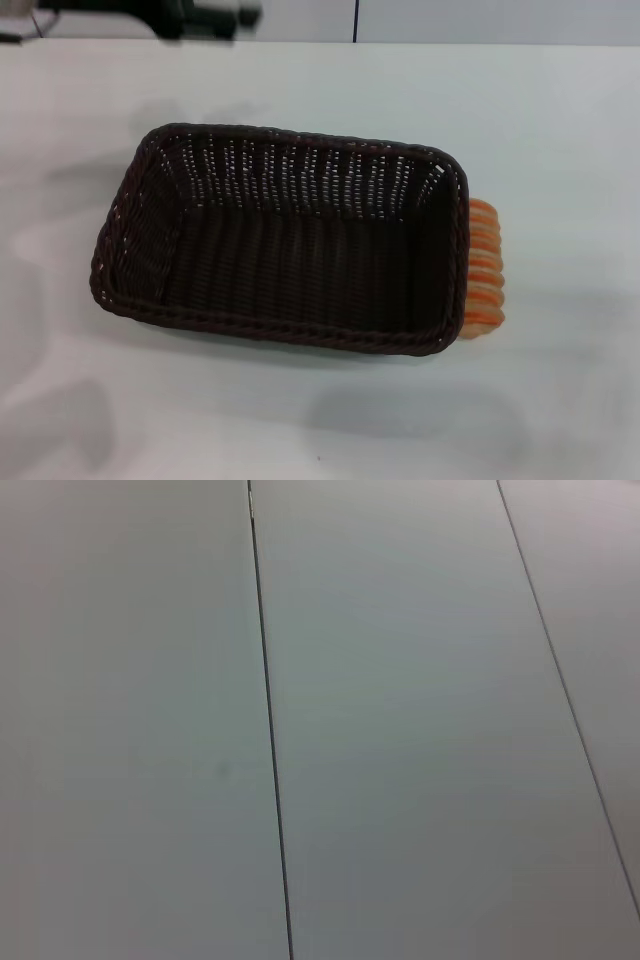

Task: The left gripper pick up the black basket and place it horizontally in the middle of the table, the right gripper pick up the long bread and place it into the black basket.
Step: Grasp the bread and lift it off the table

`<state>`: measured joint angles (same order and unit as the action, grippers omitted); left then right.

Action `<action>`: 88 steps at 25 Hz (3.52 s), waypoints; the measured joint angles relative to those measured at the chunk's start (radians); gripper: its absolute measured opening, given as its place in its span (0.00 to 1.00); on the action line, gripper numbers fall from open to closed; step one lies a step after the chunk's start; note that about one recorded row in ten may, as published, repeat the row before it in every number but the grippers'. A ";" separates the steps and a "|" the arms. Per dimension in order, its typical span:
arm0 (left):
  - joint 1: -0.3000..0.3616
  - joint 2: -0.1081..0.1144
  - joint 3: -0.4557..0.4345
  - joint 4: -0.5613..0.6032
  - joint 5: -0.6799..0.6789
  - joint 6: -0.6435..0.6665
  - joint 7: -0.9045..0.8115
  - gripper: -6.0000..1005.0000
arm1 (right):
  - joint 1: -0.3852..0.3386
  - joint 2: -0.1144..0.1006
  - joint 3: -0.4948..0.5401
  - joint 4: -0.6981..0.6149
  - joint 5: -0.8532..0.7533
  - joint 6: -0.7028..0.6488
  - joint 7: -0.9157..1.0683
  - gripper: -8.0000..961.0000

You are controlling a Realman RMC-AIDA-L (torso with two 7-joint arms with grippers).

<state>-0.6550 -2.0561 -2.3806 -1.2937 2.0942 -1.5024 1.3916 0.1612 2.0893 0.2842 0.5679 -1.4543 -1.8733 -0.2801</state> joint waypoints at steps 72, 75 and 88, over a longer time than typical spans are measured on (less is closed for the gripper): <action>0.319 0.025 -0.276 0.170 -0.620 0.191 0.092 0.70 | 0.137 -0.008 -0.273 0.147 0.001 0.715 0.108 0.76; 0.319 0.024 -0.284 0.169 -0.627 0.183 0.091 0.70 | 0.141 -0.008 -0.273 0.147 0.001 0.719 0.114 0.76; 0.327 0.022 -0.296 0.165 -0.653 0.160 0.089 0.70 | 0.122 -0.015 -0.280 0.123 -0.002 0.618 0.198 0.59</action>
<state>-0.3281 -2.0341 -2.6762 -1.1291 1.4412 -1.3425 1.4809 0.2834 2.0747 0.0044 0.6912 -1.4567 -1.2553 -0.0818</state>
